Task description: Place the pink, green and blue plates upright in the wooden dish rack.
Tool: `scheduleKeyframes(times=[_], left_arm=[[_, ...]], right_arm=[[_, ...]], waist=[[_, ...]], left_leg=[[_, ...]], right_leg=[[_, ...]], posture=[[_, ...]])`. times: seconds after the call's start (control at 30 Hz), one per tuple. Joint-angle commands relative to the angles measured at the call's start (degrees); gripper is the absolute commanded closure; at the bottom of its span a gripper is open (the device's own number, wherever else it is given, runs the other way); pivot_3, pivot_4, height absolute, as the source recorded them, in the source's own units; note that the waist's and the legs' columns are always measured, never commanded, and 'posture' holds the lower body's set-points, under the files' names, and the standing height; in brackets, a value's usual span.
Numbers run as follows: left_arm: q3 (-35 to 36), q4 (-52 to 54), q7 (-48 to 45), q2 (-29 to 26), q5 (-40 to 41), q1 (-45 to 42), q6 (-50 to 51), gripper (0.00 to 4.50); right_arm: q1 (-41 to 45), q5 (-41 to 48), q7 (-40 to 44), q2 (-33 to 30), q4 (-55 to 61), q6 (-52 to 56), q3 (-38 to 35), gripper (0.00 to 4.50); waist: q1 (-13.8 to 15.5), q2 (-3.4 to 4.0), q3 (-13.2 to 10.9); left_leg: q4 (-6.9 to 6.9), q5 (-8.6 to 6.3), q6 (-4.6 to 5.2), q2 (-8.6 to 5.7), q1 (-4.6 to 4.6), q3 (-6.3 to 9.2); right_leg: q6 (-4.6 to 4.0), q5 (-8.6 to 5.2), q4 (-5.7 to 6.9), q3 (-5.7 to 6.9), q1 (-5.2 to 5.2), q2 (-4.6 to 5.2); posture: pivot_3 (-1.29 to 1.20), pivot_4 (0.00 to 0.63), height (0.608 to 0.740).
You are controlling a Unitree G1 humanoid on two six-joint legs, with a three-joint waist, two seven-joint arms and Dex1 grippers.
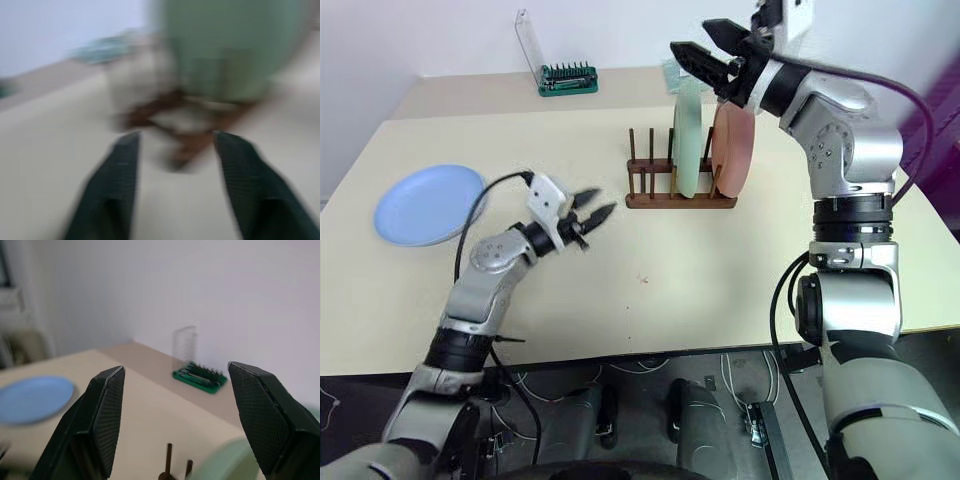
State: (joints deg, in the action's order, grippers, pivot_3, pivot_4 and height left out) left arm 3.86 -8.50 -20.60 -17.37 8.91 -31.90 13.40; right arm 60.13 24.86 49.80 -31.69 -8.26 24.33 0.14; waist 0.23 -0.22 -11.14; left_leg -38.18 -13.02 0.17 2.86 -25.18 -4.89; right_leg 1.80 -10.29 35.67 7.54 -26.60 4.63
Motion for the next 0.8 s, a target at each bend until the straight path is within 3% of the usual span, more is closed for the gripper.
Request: scheduleKeyframes(times=[0.03,0.13,0.27,0.67,0.73,0.8], left_arm=[[13.00,0.02,14.94,-1.54,0.60,-2.77,2.38,0.06],[25.10,1.53,25.79,-1.67,5.71,-4.15,9.67,0.02],[34.20,6.34,34.59,-2.24,9.48,-2.82,22.22,0.02],[45.36,5.43,45.44,2.86,17.45,-3.33,36.77,0.02],[48.47,4.61,47.10,4.50,20.38,-4.48,36.02,0.54],[48.40,3.94,47.29,4.59,20.89,-5.01,35.31,1.38]], right_arm=[[-4.83,-2.66,4.86,-0.58,11.52,-3.20,6.15,1.14],[-7.66,-3.95,2.99,1.53,13.56,-2.53,8.19,1.14],[-10.78,-4.85,3.83,2.99,15.89,-3.59,10.18,1.14],[-12.85,-7.95,4.95,3.25,15.40,-5.15,11.21,1.14],[-13.13,-8.30,4.76,3.38,15.72,-5.05,11.13,1.14],[-13.80,-8.55,4.52,3.35,16.51,-4.79,11.03,1.14]], waist=[[-0.66,-0.04,0.01],[-0.95,-0.07,-0.01],[-0.64,-0.20,-0.02],[0.52,-0.65,0.08],[0.52,-0.66,0.07],[0.53,-0.67,0.08]], left_leg=[[0.04,-0.01,0.01,0.02,0.01,0.02],[0.00,0.00,0.00,0.01,0.03,0.01],[-0.09,0.01,-0.02,-0.02,0.04,0.04],[-0.18,0.02,-0.07,-0.08,0.05,0.15],[-0.18,0.03,-0.08,-0.10,0.05,0.15],[-0.17,0.03,-0.08,-0.11,0.07,0.15]], right_leg=[[0.00,0.00,0.01,0.01,0.00,0.00],[-0.01,0.02,0.16,0.02,0.01,0.12],[0.00,0.01,0.24,0.03,0.05,0.19],[-0.03,0.01,0.21,0.16,0.17,0.23],[-0.03,0.01,0.21,0.16,0.16,0.22],[-0.03,0.00,0.22,0.17,0.17,0.22]], posture=[[0.00,0.150,0.730],[0.00,0.150,0.730],[0.00,0.150,0.730],[0.00,0.150,0.730],[0.00,0.150,0.730],[0.00,0.150,0.730]])
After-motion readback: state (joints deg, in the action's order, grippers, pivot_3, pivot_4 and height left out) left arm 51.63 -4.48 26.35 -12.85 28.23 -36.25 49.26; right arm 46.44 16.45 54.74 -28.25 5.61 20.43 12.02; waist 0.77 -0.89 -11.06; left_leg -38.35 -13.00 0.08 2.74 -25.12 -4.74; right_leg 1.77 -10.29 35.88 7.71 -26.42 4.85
